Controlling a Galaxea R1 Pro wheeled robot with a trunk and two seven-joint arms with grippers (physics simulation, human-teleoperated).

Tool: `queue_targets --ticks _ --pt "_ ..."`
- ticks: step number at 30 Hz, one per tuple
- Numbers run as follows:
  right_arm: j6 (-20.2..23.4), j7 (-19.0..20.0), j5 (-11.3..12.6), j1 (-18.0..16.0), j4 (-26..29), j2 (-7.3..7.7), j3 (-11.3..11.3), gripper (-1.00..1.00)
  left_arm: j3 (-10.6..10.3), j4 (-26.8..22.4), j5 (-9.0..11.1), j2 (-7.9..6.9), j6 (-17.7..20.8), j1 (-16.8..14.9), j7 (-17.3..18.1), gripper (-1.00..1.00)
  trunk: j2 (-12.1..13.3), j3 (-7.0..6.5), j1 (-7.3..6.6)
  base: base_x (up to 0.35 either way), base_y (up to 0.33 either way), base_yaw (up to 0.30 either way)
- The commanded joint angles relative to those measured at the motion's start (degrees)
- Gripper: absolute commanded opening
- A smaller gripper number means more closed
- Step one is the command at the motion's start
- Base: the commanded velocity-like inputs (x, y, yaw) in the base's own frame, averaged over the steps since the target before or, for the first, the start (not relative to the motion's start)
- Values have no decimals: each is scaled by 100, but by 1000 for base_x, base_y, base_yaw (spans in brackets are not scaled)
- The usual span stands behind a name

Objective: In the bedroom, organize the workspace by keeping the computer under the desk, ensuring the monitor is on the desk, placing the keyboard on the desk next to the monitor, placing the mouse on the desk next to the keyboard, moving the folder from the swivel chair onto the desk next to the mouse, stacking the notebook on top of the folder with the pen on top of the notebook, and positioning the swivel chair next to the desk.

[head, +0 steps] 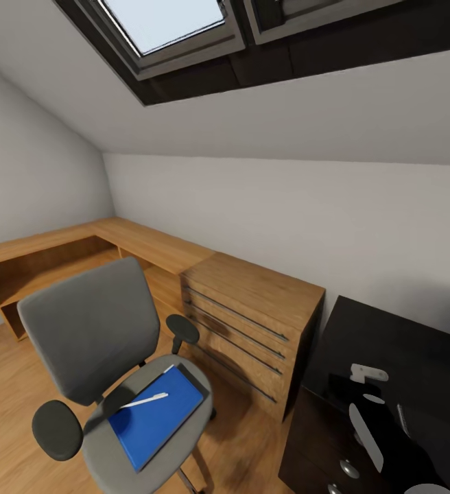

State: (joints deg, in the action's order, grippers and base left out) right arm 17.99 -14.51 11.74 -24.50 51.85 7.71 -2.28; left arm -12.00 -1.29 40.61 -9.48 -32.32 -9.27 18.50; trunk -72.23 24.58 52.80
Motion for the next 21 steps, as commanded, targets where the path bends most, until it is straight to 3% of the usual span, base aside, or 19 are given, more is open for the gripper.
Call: queue_targets --ticks 1,21 --pt "20 -35 59 -2 10 2 9 100 -39 6 61 -1 -12 -4 33 100 38 -12 -23 0 0 0" --pt "20 -35 58 -2 18 3 9 100 -39 6 61 7 -12 -4 31 100 840 -371 -462 0 0 0"
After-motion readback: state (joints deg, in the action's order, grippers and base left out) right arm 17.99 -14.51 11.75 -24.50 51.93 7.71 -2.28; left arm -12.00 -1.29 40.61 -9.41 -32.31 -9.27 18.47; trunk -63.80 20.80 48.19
